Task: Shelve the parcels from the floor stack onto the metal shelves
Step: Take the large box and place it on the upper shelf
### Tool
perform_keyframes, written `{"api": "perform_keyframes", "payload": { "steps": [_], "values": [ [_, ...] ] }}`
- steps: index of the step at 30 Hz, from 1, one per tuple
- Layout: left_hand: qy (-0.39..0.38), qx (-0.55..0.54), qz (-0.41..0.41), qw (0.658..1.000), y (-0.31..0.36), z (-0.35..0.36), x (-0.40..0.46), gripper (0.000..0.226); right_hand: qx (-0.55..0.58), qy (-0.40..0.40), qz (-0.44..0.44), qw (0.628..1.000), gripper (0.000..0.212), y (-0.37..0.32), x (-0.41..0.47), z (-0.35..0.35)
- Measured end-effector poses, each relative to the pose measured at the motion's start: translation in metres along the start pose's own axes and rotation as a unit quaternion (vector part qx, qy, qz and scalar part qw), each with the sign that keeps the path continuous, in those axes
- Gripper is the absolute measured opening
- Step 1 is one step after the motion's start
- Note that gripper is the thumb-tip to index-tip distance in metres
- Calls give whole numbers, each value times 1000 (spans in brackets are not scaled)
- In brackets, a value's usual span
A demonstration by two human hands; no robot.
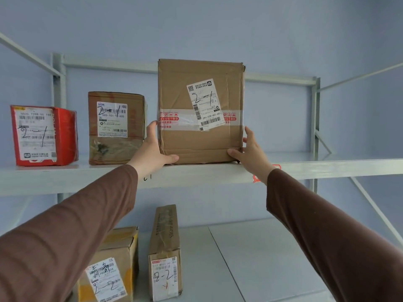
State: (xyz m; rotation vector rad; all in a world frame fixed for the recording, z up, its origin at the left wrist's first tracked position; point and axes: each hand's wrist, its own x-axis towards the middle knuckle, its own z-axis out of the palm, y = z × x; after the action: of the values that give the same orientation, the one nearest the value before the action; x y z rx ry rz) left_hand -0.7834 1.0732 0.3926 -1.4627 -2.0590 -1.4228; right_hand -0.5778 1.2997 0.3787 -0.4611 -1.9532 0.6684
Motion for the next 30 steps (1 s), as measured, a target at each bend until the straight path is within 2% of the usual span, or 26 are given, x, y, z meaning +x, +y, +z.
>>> {"api": "perform_keyframes", "payload": {
  "steps": [3,6,12,17,23,30],
  "values": [
    [-1,8,5,1000,2,0,-2,126,-14,4,7,1000,100,-1,-1,-1],
    [-10,63,4,998,7,1,-3,129,-44,-10,11,999,99,-3,3,-2],
    [-37,137,-40,989,10,3,11,132,-106,-45,35,993,84,-8,23,0],
    [-65,154,-93,982,8,6,28,134,-157,-69,50,984,75,-10,38,6],
    [-74,143,-100,982,3,9,35,131,-142,-65,76,985,63,-6,44,15],
    [-65,122,-97,986,-1,12,35,131,-178,-55,67,980,55,-6,42,16]
  ]
}}
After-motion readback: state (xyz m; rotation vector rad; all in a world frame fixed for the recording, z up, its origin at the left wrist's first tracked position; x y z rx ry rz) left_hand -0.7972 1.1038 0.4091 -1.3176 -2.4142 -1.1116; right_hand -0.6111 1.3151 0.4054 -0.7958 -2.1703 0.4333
